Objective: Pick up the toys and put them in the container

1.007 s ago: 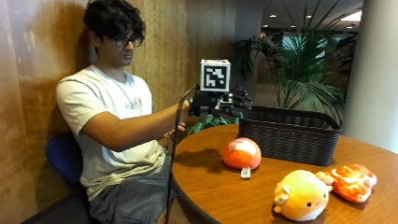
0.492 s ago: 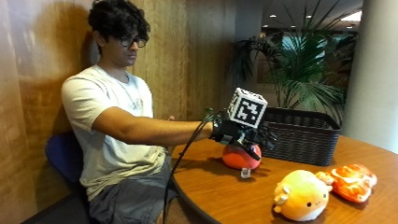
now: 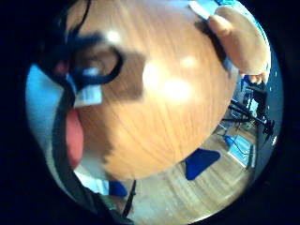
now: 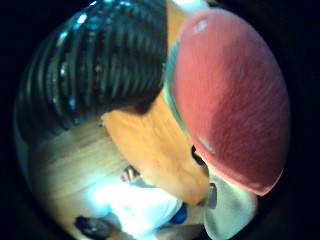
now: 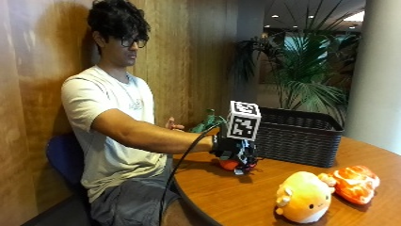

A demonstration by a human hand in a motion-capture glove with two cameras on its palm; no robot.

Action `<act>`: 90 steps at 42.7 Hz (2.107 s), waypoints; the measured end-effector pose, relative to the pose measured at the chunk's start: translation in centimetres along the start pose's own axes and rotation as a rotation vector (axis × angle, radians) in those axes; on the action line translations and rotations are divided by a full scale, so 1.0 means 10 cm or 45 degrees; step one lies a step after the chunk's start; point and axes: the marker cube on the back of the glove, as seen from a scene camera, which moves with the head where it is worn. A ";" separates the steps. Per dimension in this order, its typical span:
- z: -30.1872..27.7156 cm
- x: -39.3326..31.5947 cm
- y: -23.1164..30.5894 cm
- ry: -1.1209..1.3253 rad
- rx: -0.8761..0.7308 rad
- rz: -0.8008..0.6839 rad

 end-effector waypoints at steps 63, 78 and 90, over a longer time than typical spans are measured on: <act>-2.94 -1.99 -0.43 0.065 0.671 -0.228; -2.66 -2.33 -0.89 0.089 0.640 -0.156; -2.52 -2.42 -0.97 0.068 0.633 -0.198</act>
